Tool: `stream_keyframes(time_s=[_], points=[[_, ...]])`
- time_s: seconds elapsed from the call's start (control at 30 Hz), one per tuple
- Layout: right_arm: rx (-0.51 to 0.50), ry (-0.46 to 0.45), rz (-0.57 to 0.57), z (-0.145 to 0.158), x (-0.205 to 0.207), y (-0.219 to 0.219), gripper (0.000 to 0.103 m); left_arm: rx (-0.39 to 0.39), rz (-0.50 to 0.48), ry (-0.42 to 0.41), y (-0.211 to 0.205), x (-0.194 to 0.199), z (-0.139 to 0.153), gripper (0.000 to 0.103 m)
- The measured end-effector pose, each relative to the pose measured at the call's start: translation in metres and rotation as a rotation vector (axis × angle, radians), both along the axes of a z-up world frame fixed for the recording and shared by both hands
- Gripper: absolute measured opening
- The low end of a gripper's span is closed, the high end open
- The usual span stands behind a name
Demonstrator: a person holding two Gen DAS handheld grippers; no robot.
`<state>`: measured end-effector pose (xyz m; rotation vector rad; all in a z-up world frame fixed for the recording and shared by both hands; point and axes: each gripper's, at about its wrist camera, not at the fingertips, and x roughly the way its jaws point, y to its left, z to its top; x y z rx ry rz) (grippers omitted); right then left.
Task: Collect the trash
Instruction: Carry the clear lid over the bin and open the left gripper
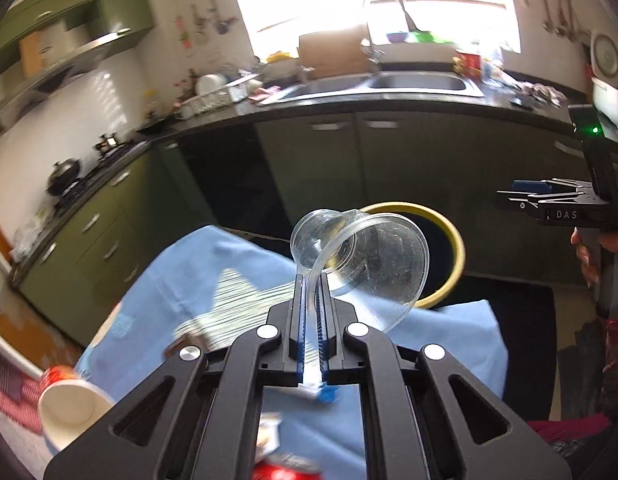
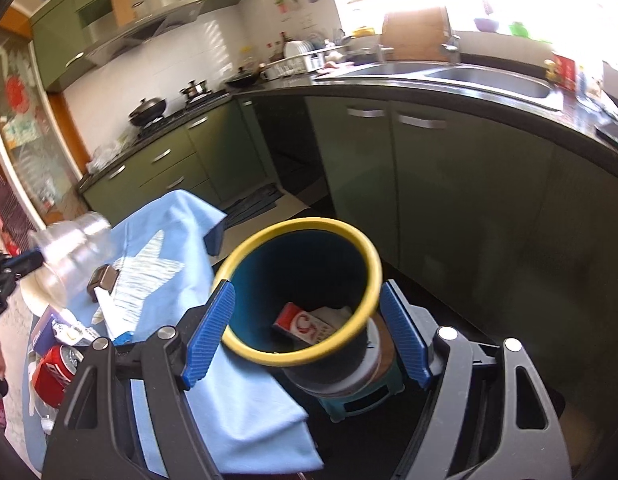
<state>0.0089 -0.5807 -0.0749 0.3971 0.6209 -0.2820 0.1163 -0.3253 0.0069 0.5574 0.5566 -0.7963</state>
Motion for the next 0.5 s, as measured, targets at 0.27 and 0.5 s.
stream_keyframes(time_s=[0.27, 0.5], points=[[0.056, -0.026, -0.046, -0.013, -0.023, -0.029, 0.071, 0.09, -0.097, 0.132, -0.116, 0.017, -0.04, 0.006], [0.093, -0.032, -0.055, -0.021, -0.026, -0.04, 0.071, 0.138, -0.063, 0.152, -0.175, 0.044, -0.069, 0.028]])
